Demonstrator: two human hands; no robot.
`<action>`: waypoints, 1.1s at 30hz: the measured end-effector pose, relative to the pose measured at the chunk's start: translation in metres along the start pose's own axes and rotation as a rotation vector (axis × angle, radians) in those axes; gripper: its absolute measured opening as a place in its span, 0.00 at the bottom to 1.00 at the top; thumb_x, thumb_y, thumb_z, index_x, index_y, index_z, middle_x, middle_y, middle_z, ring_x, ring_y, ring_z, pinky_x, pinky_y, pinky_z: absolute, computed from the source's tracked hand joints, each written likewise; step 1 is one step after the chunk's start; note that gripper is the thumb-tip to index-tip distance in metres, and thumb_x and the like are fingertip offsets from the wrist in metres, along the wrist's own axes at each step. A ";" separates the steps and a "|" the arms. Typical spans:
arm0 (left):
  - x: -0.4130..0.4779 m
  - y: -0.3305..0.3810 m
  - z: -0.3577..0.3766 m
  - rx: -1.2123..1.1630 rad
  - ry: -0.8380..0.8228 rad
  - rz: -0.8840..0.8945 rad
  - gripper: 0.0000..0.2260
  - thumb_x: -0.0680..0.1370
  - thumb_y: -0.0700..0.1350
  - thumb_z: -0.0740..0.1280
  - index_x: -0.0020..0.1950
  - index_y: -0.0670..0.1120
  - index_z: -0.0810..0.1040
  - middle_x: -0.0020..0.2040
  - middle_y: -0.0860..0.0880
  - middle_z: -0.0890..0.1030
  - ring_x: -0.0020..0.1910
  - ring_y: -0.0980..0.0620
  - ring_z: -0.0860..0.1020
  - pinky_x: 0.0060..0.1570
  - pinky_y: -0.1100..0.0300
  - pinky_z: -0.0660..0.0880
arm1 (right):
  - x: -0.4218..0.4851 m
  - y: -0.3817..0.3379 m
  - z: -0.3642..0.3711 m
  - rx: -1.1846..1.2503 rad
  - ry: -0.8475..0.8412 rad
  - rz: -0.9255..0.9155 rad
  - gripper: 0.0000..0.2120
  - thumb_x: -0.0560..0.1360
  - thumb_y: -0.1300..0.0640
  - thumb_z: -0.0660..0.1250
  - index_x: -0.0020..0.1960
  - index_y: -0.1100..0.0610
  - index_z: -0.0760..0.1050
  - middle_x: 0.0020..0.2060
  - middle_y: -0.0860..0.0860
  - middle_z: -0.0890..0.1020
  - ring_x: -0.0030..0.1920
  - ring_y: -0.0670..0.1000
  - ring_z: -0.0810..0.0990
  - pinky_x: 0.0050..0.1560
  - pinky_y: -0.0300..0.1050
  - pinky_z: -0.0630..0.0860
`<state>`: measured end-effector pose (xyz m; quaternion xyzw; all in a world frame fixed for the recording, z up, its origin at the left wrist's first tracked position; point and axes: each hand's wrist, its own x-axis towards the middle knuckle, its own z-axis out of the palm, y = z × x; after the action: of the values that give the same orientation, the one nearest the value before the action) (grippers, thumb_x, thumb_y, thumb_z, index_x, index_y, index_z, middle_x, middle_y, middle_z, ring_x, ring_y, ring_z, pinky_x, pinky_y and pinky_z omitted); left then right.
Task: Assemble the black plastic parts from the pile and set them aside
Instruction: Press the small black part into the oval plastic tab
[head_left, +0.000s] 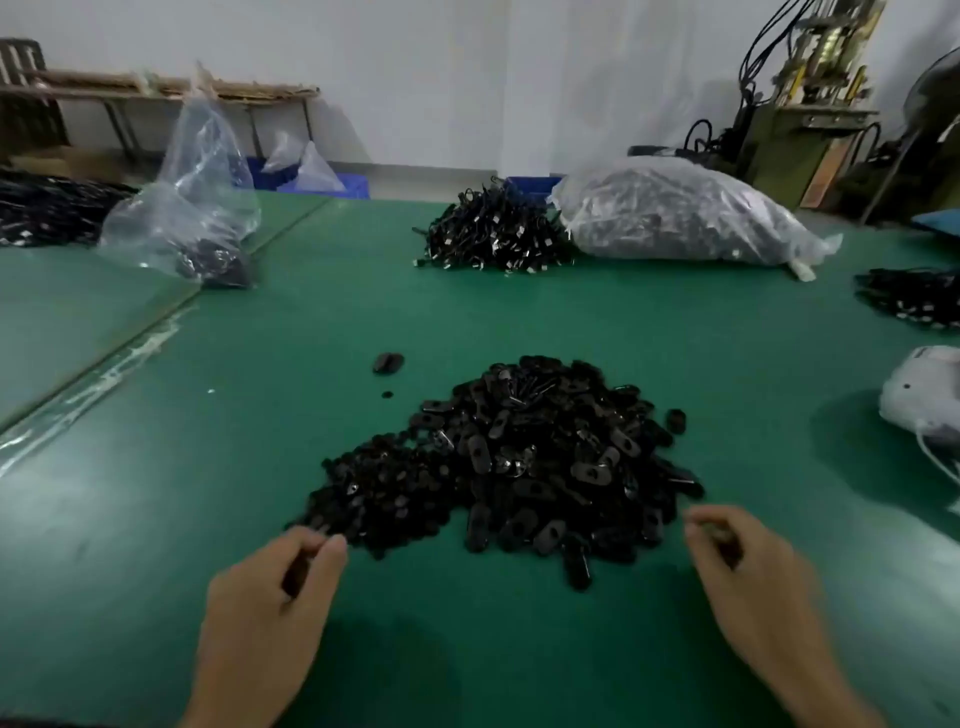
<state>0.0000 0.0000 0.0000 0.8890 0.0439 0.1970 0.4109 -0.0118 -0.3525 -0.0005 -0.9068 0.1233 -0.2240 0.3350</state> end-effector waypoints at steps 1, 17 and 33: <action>0.006 0.002 0.005 -0.064 0.000 0.063 0.12 0.77 0.45 0.71 0.34 0.54 0.78 0.27 0.46 0.77 0.21 0.53 0.72 0.26 0.62 0.69 | 0.008 -0.002 0.007 0.063 -0.009 -0.053 0.15 0.77 0.58 0.70 0.44 0.37 0.74 0.36 0.37 0.80 0.37 0.35 0.79 0.33 0.31 0.72; 0.129 0.057 0.089 -0.679 -0.247 -0.058 0.11 0.84 0.45 0.63 0.42 0.47 0.78 0.25 0.52 0.76 0.19 0.54 0.72 0.18 0.64 0.67 | 0.075 -0.021 0.040 -0.084 -0.353 -0.396 0.08 0.72 0.45 0.73 0.51 0.38 0.79 0.45 0.36 0.73 0.49 0.33 0.73 0.45 0.26 0.67; 0.118 0.036 0.097 -0.829 -0.350 0.092 0.09 0.82 0.47 0.63 0.45 0.45 0.78 0.28 0.49 0.78 0.17 0.52 0.73 0.17 0.64 0.67 | 0.096 -0.069 0.054 0.514 -0.286 -0.330 0.07 0.70 0.41 0.75 0.47 0.40 0.82 0.41 0.42 0.86 0.38 0.41 0.83 0.42 0.30 0.77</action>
<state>0.1428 -0.0645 0.0073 0.6704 -0.1486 0.0626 0.7242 0.1029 -0.3073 0.0399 -0.8227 -0.1337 -0.1696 0.5259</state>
